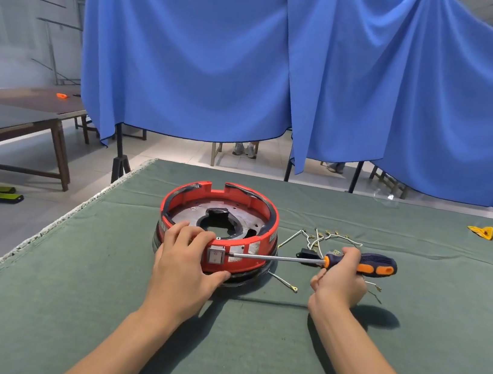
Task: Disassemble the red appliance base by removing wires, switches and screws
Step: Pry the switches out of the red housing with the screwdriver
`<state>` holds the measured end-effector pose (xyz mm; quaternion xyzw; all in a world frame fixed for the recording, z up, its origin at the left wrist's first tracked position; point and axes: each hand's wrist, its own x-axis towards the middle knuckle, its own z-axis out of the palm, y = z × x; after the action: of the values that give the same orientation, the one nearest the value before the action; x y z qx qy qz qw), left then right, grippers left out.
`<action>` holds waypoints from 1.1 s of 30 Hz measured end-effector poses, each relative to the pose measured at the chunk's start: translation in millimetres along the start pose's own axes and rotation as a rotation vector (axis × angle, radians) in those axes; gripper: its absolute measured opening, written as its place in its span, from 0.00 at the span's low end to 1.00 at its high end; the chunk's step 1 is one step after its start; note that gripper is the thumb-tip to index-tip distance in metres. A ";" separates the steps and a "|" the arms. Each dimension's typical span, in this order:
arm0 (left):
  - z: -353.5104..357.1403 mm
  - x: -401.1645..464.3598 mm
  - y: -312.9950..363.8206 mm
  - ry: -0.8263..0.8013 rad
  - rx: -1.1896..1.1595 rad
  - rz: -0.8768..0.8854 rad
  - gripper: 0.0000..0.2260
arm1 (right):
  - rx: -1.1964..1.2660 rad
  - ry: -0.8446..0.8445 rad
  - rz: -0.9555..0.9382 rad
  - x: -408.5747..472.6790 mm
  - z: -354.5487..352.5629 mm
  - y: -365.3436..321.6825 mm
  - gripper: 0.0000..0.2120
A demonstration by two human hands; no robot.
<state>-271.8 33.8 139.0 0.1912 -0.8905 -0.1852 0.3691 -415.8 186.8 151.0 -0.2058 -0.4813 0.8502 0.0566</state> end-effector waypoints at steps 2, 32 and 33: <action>-0.9 0.6 -0.7 -0.006 -0.016 0.002 0.27 | -0.038 0.000 0.005 3.2 5.6 -0.2 0.12; 1.7 2.9 -0.9 -0.006 -0.006 -0.012 0.27 | -0.073 0.026 0.029 10.7 14.3 5.3 0.11; 1.4 2.6 -1.5 -0.007 -0.012 -0.009 0.27 | -0.106 0.013 0.034 14.3 18.7 5.4 0.11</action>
<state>-274.2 31.5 138.9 0.1925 -0.8898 -0.1928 0.3662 -435.8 173.2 150.6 -0.2222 -0.5216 0.8230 0.0346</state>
